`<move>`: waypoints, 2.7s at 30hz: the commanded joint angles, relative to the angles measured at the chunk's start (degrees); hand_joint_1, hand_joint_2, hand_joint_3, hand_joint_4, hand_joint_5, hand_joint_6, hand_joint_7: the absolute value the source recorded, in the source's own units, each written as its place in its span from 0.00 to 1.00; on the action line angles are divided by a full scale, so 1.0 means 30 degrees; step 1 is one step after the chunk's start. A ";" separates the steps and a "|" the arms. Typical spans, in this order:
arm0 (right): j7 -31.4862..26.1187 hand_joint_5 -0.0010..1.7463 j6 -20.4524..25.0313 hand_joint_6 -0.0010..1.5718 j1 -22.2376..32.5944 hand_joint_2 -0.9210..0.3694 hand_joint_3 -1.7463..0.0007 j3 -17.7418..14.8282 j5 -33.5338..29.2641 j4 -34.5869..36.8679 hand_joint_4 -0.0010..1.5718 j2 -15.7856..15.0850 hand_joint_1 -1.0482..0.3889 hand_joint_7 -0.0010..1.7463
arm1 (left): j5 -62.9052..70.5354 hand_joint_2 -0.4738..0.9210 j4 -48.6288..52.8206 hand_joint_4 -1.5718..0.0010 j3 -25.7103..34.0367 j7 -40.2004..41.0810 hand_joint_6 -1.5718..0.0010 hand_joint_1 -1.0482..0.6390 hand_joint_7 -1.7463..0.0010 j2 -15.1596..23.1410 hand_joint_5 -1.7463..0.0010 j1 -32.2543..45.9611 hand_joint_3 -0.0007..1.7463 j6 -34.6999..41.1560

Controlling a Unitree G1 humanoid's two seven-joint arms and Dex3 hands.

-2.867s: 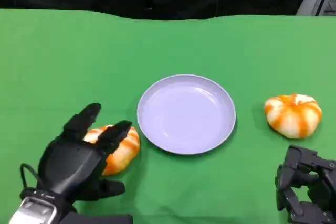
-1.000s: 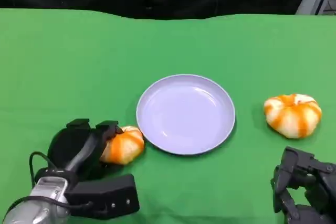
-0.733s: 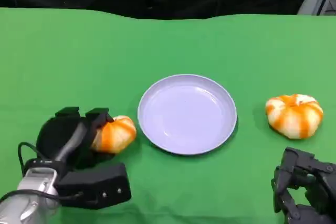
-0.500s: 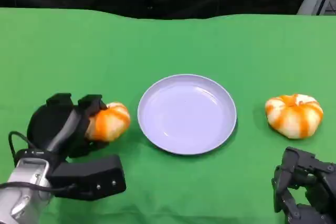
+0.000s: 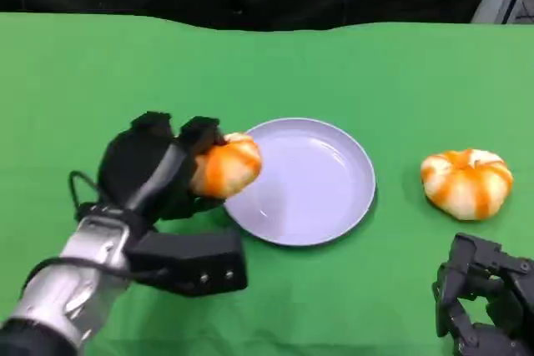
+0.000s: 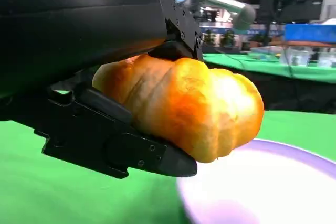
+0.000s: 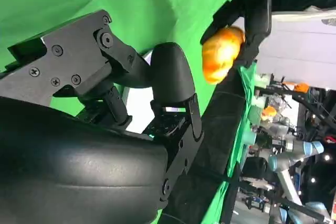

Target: Grasp the bread from the table and place it into the plate.

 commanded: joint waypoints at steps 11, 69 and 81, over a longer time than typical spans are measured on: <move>-0.0025 1.00 -0.0268 0.45 0.0251 0.23 0.38 -0.0029 0.0089 -0.0253 0.51 -0.0230 0.65 0.93 | -0.0180 1.00 0.7102 0.54 -0.1214 0.0476 0.31 0.52 0.78 -0.4052 0.16 -0.4533 0.12 0.0320; -0.0110 1.00 -0.1352 0.45 -0.0177 0.24 0.37 0.0108 -0.0341 0.0691 0.52 -0.0307 0.66 0.95 | -1.5328 1.00 -0.6912 0.45 0.5857 -1.6504 0.51 0.54 0.92 -0.0473 0.90 0.1047 0.26 0.2320; 0.0051 1.00 -0.1128 0.44 0.0212 0.22 0.38 -0.0050 -0.0052 -0.0016 0.52 -0.0600 0.63 0.94 | -2.4757 0.79 -1.5722 0.50 1.1657 -1.9746 0.55 0.64 0.08 0.1067 0.00 1.2749 0.69 0.8203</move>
